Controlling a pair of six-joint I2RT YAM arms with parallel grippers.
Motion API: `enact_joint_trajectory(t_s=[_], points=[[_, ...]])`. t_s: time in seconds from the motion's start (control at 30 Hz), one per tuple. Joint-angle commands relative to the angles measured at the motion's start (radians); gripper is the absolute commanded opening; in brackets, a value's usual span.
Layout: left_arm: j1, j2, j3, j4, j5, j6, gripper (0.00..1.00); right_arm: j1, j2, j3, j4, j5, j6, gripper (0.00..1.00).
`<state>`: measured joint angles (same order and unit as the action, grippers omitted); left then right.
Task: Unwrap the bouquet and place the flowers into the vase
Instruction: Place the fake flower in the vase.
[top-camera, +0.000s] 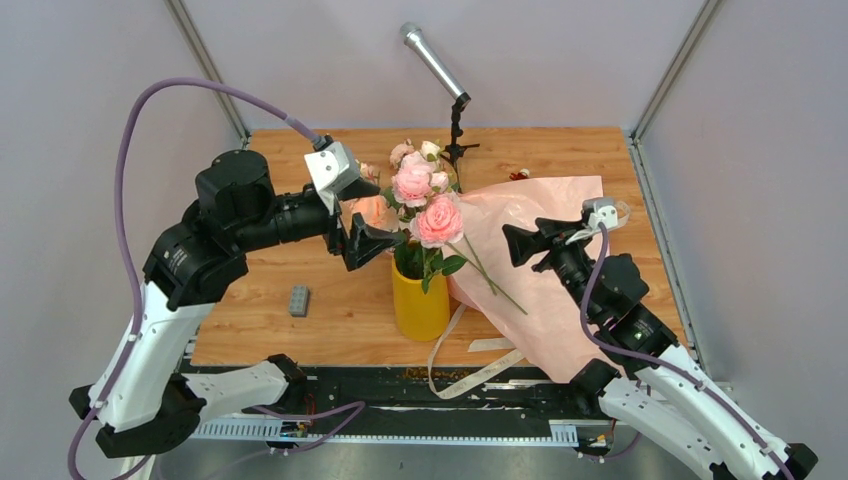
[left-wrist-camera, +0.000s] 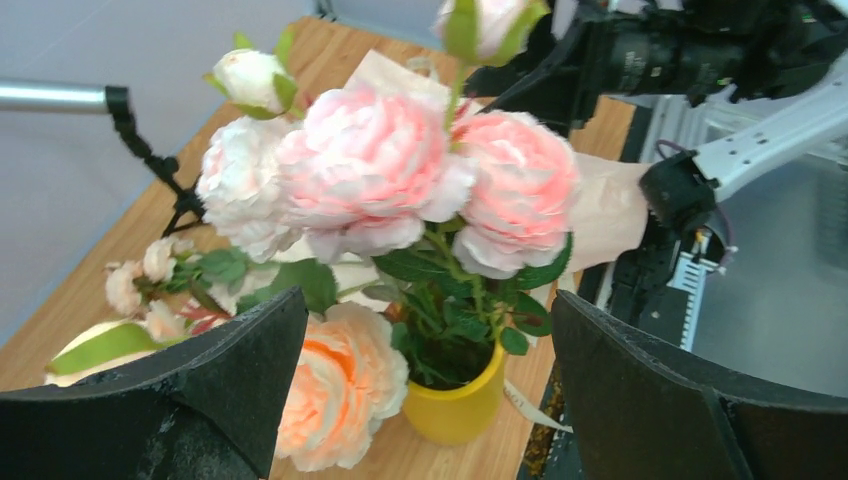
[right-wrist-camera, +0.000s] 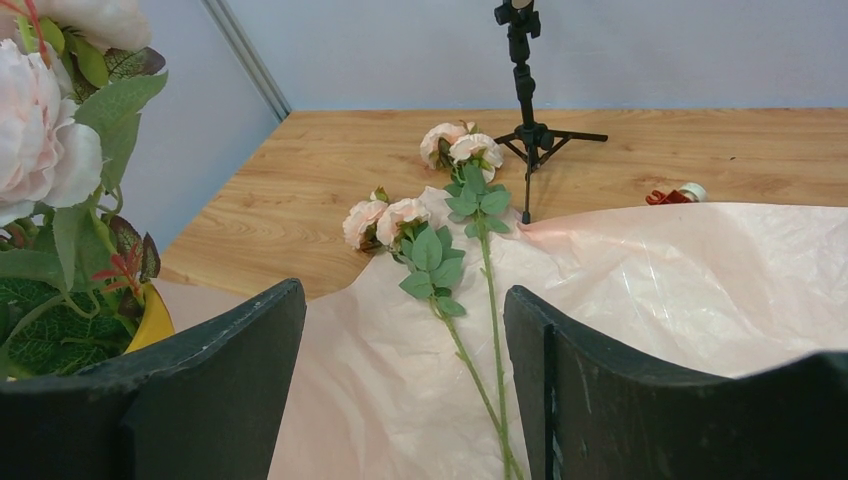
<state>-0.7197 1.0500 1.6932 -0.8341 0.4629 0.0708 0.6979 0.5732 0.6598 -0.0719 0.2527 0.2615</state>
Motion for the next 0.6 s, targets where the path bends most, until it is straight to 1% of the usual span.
enact_joint_trajectory(t_s=[0.0,0.03,0.13,0.2,0.23,0.3,0.37,0.5,0.53,0.57], points=[[0.002,0.034,0.070,-0.033,-0.185,0.014,0.99,0.000,-0.024,0.026,-0.012,0.004,0.003,0.74],[0.013,0.046,0.105,-0.027,-0.199,0.004,1.00,0.000,-0.025,0.025,-0.013,0.006,0.001,0.74],[0.052,0.128,0.205,-0.030,-0.174,-0.012,1.00,0.000,-0.016,0.029,-0.022,0.009,-0.001,0.75],[0.097,0.168,0.266,-0.012,-0.184,-0.035,1.00,0.000,-0.008,0.037,-0.034,0.000,0.002,0.75],[0.144,0.177,0.281,0.001,-0.179,-0.050,1.00,0.000,-0.006,0.039,-0.039,-0.003,0.005,0.75],[0.211,0.196,0.282,0.062,-0.159,-0.110,1.00,0.000,-0.006,0.043,-0.051,-0.004,0.008,0.75],[0.255,0.202,0.272,0.124,-0.162,-0.153,1.00,0.001,0.001,0.055,-0.071,0.011,0.004,0.75],[0.316,0.208,0.240,0.212,-0.225,-0.215,1.00,-0.003,0.051,0.087,-0.108,0.006,-0.030,0.83],[0.341,0.210,0.229,0.227,-0.256,-0.236,1.00,-0.011,0.080,0.098,-0.122,-0.007,-0.029,0.84],[0.355,0.213,0.223,0.232,-0.274,-0.248,1.00,-0.035,0.111,0.110,-0.139,-0.055,-0.020,0.83]])
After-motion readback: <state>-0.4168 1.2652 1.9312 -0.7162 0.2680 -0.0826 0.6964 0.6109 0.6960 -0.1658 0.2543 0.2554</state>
